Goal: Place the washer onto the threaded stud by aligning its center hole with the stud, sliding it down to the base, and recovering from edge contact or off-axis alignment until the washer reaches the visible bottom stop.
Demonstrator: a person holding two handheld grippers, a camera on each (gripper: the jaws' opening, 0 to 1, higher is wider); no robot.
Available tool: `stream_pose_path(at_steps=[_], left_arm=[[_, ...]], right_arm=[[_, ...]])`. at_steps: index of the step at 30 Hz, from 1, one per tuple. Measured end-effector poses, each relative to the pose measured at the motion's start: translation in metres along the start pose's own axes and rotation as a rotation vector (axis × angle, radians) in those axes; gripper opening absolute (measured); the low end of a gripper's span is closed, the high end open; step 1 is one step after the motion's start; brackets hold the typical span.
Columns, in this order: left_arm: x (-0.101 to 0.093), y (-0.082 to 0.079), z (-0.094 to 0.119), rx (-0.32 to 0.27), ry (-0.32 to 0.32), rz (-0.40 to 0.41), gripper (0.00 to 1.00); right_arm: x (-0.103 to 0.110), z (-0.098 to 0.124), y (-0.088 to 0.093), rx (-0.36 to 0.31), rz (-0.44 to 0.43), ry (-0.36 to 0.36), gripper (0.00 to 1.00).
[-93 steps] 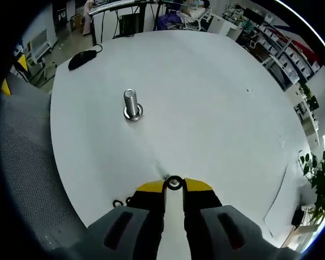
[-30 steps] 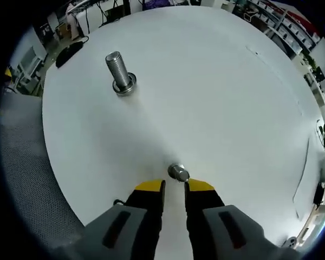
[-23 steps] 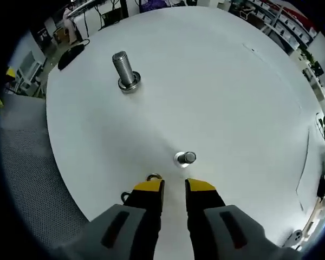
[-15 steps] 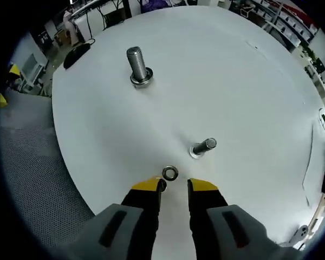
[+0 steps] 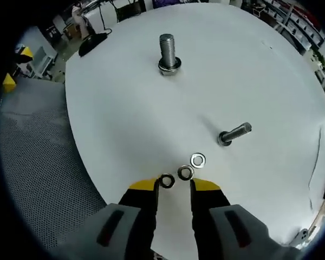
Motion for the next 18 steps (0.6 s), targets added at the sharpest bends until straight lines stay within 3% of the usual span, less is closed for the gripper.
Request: stream_pose_path(at_steps=[4,10,13,18], left_arm=[[0.0003,-0.0001,0.0002,-0.001,-0.002,0.001,0.29],[0.0008,0.0,0.0004,-0.002,-0.007,0.0,0.29],[0.0006,0.0,0.0003,-0.002,-0.006,0.0,0.29],[0.0004,0.0002,0.0003,0.0,-0.005,-0.001,0.28]], right_arm=[[0.0027,-0.0049,0.0061,0.028,0.026,0.007,0.25],[0.0025,-0.0035,0.0041,-0.001,0.01,0.01,0.25],[0.0068,-0.0048,0.0038,-0.004,0.114,0.011,0.23],[0.01,-0.0047,0.0035,0.008,0.124,0.015,0.19]])
Point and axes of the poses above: the point that each gripper's makers call its tool centre point, and the gripper's own axes: z roughly backward along the fingers, x roughly to its left, y roughly out of its underside, the point moved 5 cm from there along z, roughly backward along the fingers, and after that the axes turned 9 degrees about -z, right-handed, at the moved point
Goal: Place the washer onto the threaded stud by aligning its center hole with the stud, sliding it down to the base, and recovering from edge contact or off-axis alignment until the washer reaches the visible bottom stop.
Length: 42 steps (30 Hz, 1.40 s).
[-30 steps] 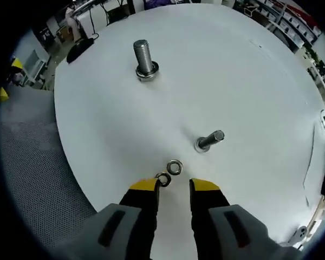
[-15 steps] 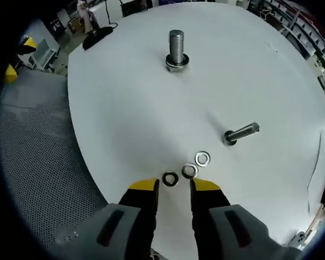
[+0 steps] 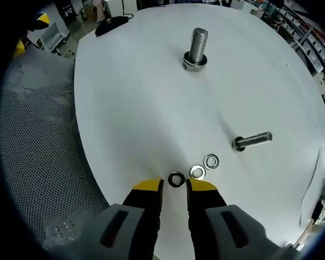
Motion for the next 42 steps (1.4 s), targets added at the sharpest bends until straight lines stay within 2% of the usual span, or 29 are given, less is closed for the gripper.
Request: stream_pose_path(at_steps=[10,20,28,35,40,42], left_arm=[[-0.0008,-0.0006,0.0001,-0.004,0.004,0.004,0.29],[-0.0011,-0.0001,-0.0003,0.001,0.007,0.004,0.28],[-0.0007,0.0,-0.0003,0.002,0.006,0.004,0.28],[-0.0016,0.0008,-0.0007,0.009,0.012,0.003,0.28],[-0.0016,0.0012,-0.0008,0.011,0.012,0.002,0.28],[-0.0017,0.0013,-0.0008,0.012,0.012,0.001,0.28]], right_arm=[[-0.0015,-0.0021,-0.0065,0.093,-0.034,0.01,0.19],[-0.0009,-0.0031,-0.0084,0.151,-0.013,0.014,0.19],[-0.0052,-0.0024,-0.0069,0.118,-0.069,0.022,0.16],[-0.0055,-0.0033,-0.0081,0.131,-0.073,0.014,0.15],[-0.0019,-0.0035,-0.0082,0.135,-0.078,0.042,0.15],[-0.0001,-0.0028,-0.0073,0.105,-0.089,0.062,0.15]])
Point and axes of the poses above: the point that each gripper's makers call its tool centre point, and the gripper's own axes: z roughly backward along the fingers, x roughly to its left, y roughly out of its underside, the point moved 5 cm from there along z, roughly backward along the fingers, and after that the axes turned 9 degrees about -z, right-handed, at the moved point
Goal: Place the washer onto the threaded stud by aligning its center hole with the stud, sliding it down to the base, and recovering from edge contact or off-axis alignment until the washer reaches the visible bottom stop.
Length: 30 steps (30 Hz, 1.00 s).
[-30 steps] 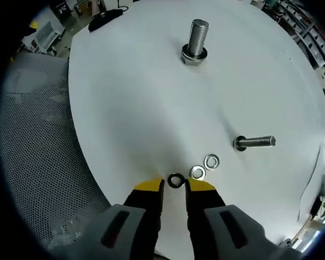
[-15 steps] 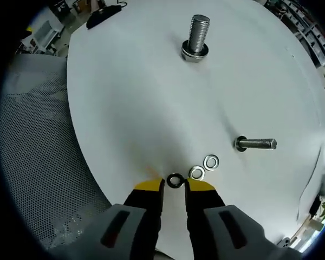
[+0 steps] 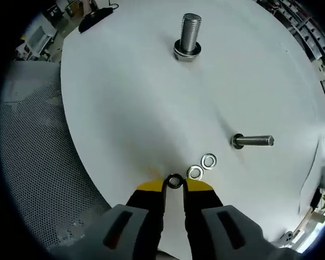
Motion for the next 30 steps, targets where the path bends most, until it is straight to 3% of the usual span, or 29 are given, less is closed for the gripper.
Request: stream_pose_path(at_steps=[7,18,22,30], left_arm=[[0.0,0.0,0.0,-0.001,-0.001,0.001,0.28],[0.001,0.0,0.0,-0.004,-0.004,0.003,0.28],[0.001,-0.001,0.001,-0.008,-0.007,0.002,0.28],[0.002,-0.002,0.001,-0.014,-0.009,0.002,0.28]], right_arm=[[-0.001,0.002,0.009,-0.139,-0.066,0.008,0.14],[-0.004,0.002,0.01,-0.16,-0.138,-0.01,0.13],[-0.008,0.007,0.011,-0.179,-0.19,-0.013,0.13],[-0.021,0.025,0.002,-0.221,-0.212,-0.003,0.13]])
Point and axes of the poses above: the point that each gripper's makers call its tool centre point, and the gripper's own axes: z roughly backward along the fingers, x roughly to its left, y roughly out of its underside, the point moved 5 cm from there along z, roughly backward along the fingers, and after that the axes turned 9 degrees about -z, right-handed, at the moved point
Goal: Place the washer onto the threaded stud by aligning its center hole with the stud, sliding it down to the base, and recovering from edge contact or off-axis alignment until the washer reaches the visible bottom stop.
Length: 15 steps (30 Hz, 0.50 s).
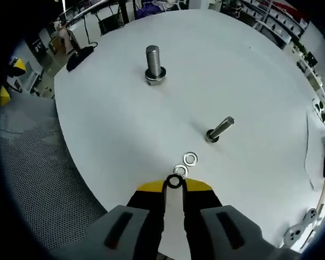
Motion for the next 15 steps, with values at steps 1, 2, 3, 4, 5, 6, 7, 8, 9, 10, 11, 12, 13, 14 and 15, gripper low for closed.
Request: stream_pose_path(at_steps=[1,2,3,4,5,6,7,8,9,10,11,12,13,14,15], left_arm=[[0.0,0.0,0.0,0.0,0.0,0.0,0.28],[0.0,0.0,0.0,0.001,0.001,0.0,0.28],[0.0,0.0,0.0,0.001,0.001,-0.001,0.28],[0.0,0.0,0.0,0.001,0.0,-0.002,0.28],[0.0,0.0,0.0,0.001,0.0,-0.001,0.28],[0.0,0.0,0.0,0.001,0.0,0.0,0.28],[0.0,0.0,0.0,0.001,0.0,0.001,0.28],[0.0,0.0,0.0,0.001,0.001,0.0,0.28],[0.0,0.0,0.0,0.002,0.001,-0.001,0.28],[0.0,0.0,0.0,0.002,0.001,-0.001,0.28],[0.0,0.0,0.0,0.002,0.001,-0.001,0.28],[0.0,0.0,0.0,0.0,0.0,-0.001,0.28],[0.0,0.0,0.0,-0.001,0.0,0.001,0.28],[0.0,0.0,0.0,0.0,0.0,0.001,0.28],[0.0,0.0,0.0,0.0,0.001,0.0,0.28]], right_arm=[[-0.002,0.001,-0.002,-0.006,-0.003,0.001,0.13],[-0.004,0.003,-0.006,-0.012,-0.005,0.004,0.13],[-0.006,0.004,-0.008,-0.016,-0.006,0.005,0.13],[-0.009,0.006,-0.011,-0.021,-0.006,0.008,0.13],[-0.01,0.007,-0.013,-0.025,-0.004,0.011,0.13],[-0.011,0.007,-0.015,-0.026,-0.002,0.013,0.13],[-0.013,0.008,-0.018,-0.029,0.001,0.016,0.13],[-0.014,0.009,-0.021,-0.034,0.003,0.019,0.13],[-0.015,0.01,-0.023,-0.035,0.005,0.021,0.13],[-0.016,0.01,-0.024,-0.037,0.009,0.024,0.13],[-0.017,0.012,-0.027,-0.041,0.01,0.027,0.13],[-0.018,0.013,-0.029,-0.044,0.008,0.028,0.13],[-0.019,0.013,-0.031,-0.047,0.006,0.03,0.13],[-0.02,0.014,-0.032,-0.05,0.006,0.032,0.13],[-0.021,0.015,-0.035,-0.054,0.006,0.035,0.13]])
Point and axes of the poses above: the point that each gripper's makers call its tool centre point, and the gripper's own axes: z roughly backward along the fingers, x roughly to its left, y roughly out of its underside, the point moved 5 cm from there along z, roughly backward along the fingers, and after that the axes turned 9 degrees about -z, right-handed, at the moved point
